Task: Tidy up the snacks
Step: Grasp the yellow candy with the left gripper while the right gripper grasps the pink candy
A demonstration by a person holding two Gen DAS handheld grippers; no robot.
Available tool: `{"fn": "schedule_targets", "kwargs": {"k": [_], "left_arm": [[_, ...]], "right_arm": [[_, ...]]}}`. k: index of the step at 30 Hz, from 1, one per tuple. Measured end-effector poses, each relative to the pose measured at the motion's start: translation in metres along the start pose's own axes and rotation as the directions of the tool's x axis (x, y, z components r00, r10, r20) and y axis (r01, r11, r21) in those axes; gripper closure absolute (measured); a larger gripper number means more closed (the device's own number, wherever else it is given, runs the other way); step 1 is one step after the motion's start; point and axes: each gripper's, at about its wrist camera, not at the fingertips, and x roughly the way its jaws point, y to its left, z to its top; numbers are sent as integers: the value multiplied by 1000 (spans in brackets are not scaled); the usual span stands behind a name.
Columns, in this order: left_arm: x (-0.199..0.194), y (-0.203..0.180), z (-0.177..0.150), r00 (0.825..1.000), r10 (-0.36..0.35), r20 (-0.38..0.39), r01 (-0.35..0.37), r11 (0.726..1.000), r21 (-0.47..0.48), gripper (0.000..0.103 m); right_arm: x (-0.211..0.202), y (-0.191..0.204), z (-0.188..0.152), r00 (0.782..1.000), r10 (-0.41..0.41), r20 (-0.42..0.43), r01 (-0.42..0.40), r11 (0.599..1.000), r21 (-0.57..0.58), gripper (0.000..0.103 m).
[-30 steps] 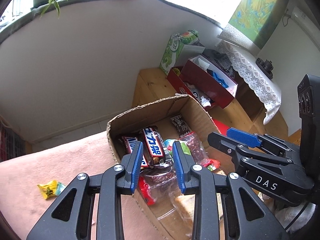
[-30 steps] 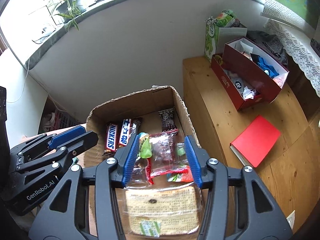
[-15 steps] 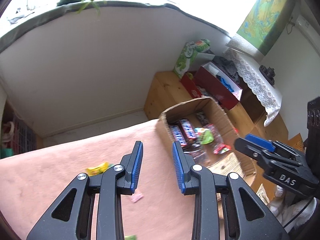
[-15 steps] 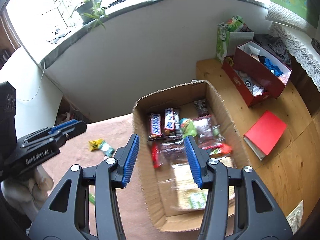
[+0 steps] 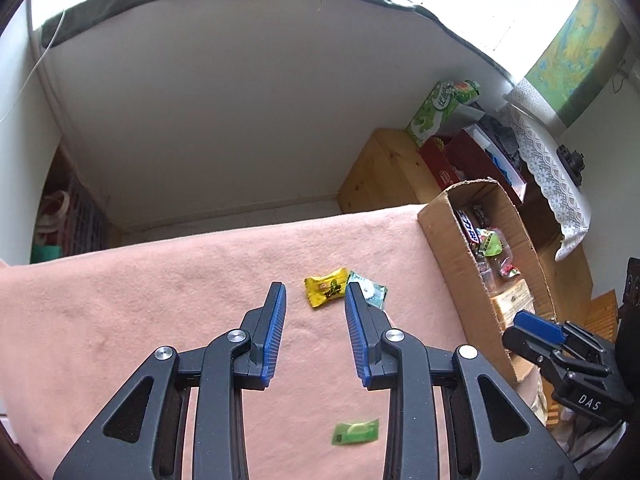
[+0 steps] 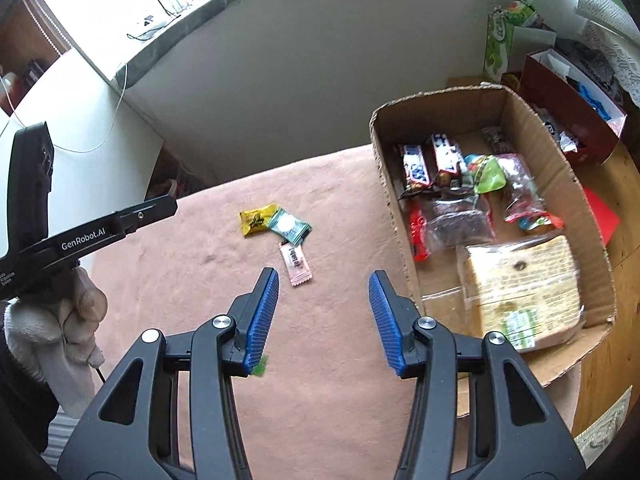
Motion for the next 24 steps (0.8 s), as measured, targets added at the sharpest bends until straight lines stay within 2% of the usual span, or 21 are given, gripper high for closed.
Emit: {"fn": "schedule_targets", "kwargs": {"k": [6, 8, 14, 24], "left_arm": [[15, 4, -9, 999, -22, -36, 22, 1000, 12, 74], [24, 1, -12, 997, -45, -68, 48, 998, 47, 74], [44, -7, -8, 993, -42, -108, 60, 984, 171, 74], [81, -6, 8, 984, -115, -135, 139, 972, 188, 74]], "right_arm": [[30, 12, -9, 998, 10, -66, -11, 1000, -27, 54], [40, 15, -9, 997, 9, -83, -12, 999, -42, 54], [67, 18, -3, 994, 3, -113, -8, 999, -46, 54], [105, 23, 2, 988, -22, -155, 12, 998, -63, 54]]}}
